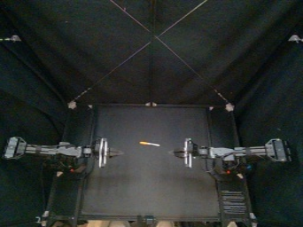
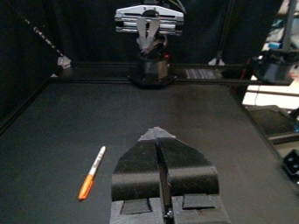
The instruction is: Uncap the pen
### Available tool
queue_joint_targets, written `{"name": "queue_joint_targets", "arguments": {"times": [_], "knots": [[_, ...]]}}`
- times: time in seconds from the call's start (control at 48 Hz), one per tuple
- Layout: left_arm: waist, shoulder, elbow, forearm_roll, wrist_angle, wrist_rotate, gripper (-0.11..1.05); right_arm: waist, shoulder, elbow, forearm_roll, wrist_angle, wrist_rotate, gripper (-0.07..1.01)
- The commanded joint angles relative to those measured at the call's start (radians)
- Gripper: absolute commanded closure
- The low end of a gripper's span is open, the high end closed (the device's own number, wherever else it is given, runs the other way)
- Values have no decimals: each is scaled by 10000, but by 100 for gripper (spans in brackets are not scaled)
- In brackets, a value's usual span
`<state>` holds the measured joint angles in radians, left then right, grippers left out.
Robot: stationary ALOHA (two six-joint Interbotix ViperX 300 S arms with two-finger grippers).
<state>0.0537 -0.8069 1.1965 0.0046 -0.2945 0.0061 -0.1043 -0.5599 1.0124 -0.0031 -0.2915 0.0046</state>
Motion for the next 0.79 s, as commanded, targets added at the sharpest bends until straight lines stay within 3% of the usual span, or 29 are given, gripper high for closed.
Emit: {"name": "queue_joint_targets", "arguments": {"times": [0.021, 0.083, 0.167, 0.25, 0.312, 0.375, 0.438, 0.625, 0.792], "knots": [[353, 660, -491, 291, -138, 15, 93, -644, 1074, -736, -15, -61, 15, 94], [552, 905, -583, 476, -153, 15, 93, -951, 1703, -951, -15, -61, -31, 93], [997, 1181, -675, 644, -153, 15, 90, -1335, 2531, -1212, -61, -61, -46, 93], [1396, 1381, -721, 629, -153, 0, 84, -1580, 3359, -1488, -153, -31, -31, 89], [1703, 1519, -752, 568, -169, -77, 78, -1687, 4004, -1749, -261, 61, -31, 83], [1933, 1641, -752, 399, -169, -61, 71, -1749, 4679, -2148, -353, 383, -15, 74], [2056, 1749, -736, 291, -169, 0, 63, -1764, 5262, -2516, -399, 782, -15, 64], [2102, 2086, -706, 291, -153, 0, 36, -1810, 6519, -3774, -430, 2209, 15, 29], [2086, 2194, -644, 337, -107, 0, 12, -1933, 6980, -4403, -460, 2792, 0, 14]]}}
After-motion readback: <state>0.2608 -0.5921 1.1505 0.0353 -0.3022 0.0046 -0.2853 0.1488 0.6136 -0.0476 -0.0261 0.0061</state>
